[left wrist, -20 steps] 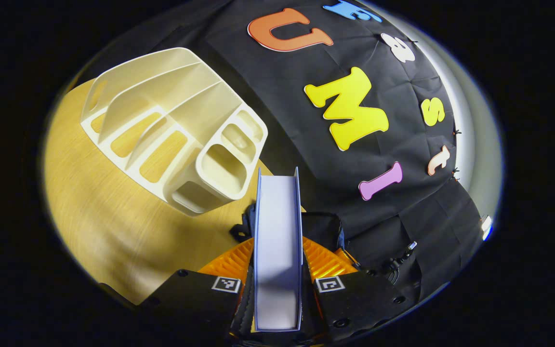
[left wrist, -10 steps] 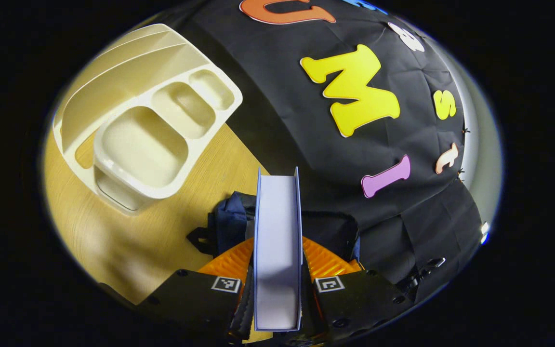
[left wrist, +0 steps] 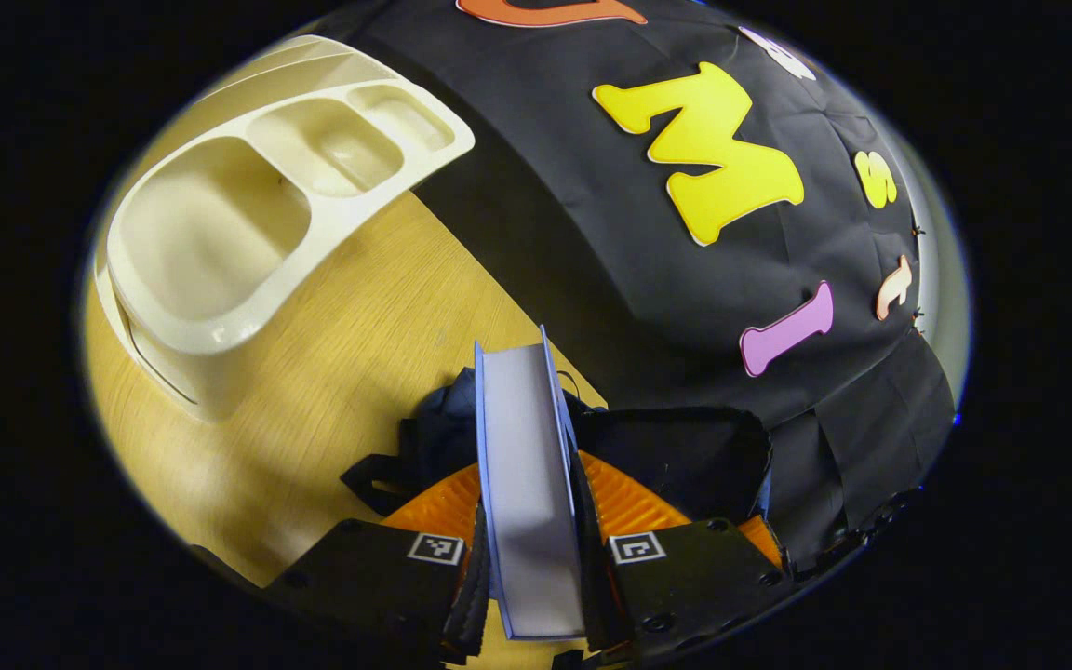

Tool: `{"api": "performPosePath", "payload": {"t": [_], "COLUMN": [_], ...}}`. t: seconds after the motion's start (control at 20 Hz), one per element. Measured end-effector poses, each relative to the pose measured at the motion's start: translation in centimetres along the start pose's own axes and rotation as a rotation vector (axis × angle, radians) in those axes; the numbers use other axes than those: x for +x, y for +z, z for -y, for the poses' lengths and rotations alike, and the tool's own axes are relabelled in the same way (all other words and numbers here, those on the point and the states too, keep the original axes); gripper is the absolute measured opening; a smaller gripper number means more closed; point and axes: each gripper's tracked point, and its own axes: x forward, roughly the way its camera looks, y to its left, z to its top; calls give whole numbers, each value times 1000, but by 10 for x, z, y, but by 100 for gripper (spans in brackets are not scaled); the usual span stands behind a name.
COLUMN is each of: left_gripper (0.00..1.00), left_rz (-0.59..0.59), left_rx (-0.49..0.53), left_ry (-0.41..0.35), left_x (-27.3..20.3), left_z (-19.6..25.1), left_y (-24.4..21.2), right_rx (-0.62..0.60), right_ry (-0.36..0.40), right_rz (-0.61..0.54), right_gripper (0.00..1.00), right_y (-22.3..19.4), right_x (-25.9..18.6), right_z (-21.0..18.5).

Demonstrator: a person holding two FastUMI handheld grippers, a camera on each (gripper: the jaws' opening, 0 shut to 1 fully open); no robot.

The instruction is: Open the schoolbag, grab two books from the bookshelf and put them into the schoolbag.

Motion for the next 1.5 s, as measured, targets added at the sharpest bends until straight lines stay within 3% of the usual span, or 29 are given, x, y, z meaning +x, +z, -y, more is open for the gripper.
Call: {"api": "performPosePath", "payload": {"t": [0.35,1.15,1.5], "left_gripper": [43,43,43], "left_rz": [25,-2,6], "left_rx": [68,45,48], "left_ry": [-3,-36,-35], "left_x": [36,118,123], "left_z": [19,48,46], "left_y": [-16,-71,-74], "right_rx": [1,-2,6], "right_ry": [28,50,56], "right_rz": [41,67,60], "right_gripper": [0,0,0], "right_y": [11,4,-2], "right_x": [-8,-5,-4], "right_z": [-6,5,8]}}
